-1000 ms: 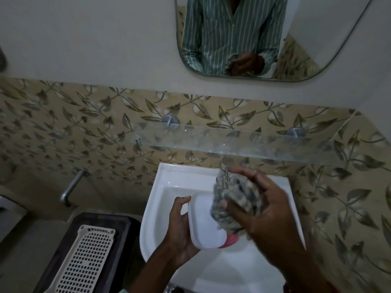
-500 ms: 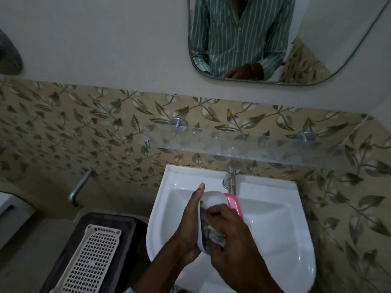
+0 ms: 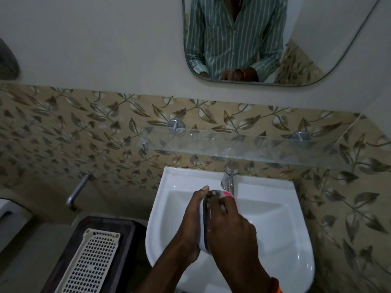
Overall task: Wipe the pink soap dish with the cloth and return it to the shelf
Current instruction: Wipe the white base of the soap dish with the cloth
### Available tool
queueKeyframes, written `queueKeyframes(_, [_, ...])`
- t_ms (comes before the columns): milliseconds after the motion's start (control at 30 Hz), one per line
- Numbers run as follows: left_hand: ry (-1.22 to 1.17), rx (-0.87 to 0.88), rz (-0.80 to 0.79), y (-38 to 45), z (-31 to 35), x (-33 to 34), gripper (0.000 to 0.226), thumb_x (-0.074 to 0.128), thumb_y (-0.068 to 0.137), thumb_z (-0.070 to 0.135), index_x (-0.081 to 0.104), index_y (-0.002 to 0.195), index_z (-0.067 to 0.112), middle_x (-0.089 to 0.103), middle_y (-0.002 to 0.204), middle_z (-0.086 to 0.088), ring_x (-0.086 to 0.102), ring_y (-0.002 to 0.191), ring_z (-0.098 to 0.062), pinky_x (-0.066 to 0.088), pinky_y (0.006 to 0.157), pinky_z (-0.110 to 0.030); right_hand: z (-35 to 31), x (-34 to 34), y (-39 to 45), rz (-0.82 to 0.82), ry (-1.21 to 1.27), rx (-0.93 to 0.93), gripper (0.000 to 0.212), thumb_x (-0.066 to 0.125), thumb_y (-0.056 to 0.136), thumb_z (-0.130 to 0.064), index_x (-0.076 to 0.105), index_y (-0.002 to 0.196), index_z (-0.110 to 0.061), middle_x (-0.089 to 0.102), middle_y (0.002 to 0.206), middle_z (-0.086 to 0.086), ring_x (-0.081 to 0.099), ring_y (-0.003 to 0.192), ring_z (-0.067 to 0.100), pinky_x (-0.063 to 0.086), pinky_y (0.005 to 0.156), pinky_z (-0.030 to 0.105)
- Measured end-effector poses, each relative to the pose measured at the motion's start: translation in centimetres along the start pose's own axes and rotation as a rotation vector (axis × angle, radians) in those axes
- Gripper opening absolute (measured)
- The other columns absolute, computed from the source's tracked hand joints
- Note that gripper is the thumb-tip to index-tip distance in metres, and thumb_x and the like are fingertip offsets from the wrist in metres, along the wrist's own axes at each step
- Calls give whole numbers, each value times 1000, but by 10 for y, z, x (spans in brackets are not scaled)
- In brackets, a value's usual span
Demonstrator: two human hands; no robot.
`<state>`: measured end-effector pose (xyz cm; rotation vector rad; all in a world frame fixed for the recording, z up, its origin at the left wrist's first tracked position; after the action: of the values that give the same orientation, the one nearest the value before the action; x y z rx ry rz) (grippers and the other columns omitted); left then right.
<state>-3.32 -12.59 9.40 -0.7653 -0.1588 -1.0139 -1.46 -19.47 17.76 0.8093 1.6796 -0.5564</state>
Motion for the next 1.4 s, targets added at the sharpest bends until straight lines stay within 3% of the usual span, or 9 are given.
queueKeyframes(100, [-44,75,45,3,10,-3,54,63,69,71,81,99,28,83,86,0,80,81,-16,62,65,-28,12,15,1,-95,164,154,51,46,99,-40,35,144,-20,48,140,2,57,117,17,45,100,28])
queueKeyframes(167, [-41,92,71,5,10,-5,52,59,64,71,78,94,33,82,77,7,79,77,-17,61,60,-27,25,24,-3,-211,337,242,50,51,97,-39,37,140,-18,49,138,1,50,124,15,36,107,25])
queueKeyframes(367, [-87,127,59,7,10,-7,24,58,64,65,79,73,57,79,78,24,71,93,-12,55,70,-26,22,9,1,-422,660,144,20,53,92,-22,68,81,-14,70,81,1,67,78,13,55,74,23])
queueKeyframes(567, [-223,62,-29,-3,5,3,38,62,89,45,86,81,18,82,82,-8,79,76,-20,63,65,-29,16,-22,9,-276,1148,164,26,56,96,-20,75,79,-28,75,79,-5,72,76,11,59,74,27])
queueKeyframes(700, [-214,81,-1,-7,16,-2,41,65,86,47,84,83,11,78,78,-12,77,74,-23,62,67,-31,2,-27,1,-296,922,-13,26,54,94,-12,73,85,-27,72,83,-24,66,80,-8,51,72,6])
queueKeyframes(833, [25,64,128,-8,28,-14,67,72,67,69,76,115,22,80,99,-12,73,98,-30,60,72,-39,2,-5,-18,-384,475,-233,28,58,88,-24,67,114,-26,66,113,-12,58,100,3,36,82,-5])
queueKeyframes(967, [73,-9,145,-13,19,-7,72,69,61,74,75,114,25,79,104,-14,69,108,-36,58,76,-42,6,-1,-30,-272,109,-257,29,53,84,-29,58,113,-29,57,112,2,62,91,25,52,80,35])
queueKeyframes(1100, [123,-27,140,-17,23,1,68,72,53,76,73,105,31,79,94,-9,69,100,-30,56,73,-38,10,-14,-24,-122,-145,-293,17,49,84,-26,64,93,-28,63,94,6,62,62,25,49,55,31])
queueKeyframes(1400, [242,-130,139,-19,20,2,68,66,61,77,67,111,32,70,107,-11,66,101,-28,56,82,-40,13,-9,-26,-109,-26,-333,25,46,86,-46,66,93,-32,61,90,-6,62,78,16,48,65,27])
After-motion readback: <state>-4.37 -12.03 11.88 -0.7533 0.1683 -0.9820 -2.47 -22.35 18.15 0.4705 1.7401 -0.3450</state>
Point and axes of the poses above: each hand's wrist, its own y-axis towards the middle knuckle, its own x-axis out of the palm, z = x × y, the point moved 7 cm from there along y, towards the middle knuckle
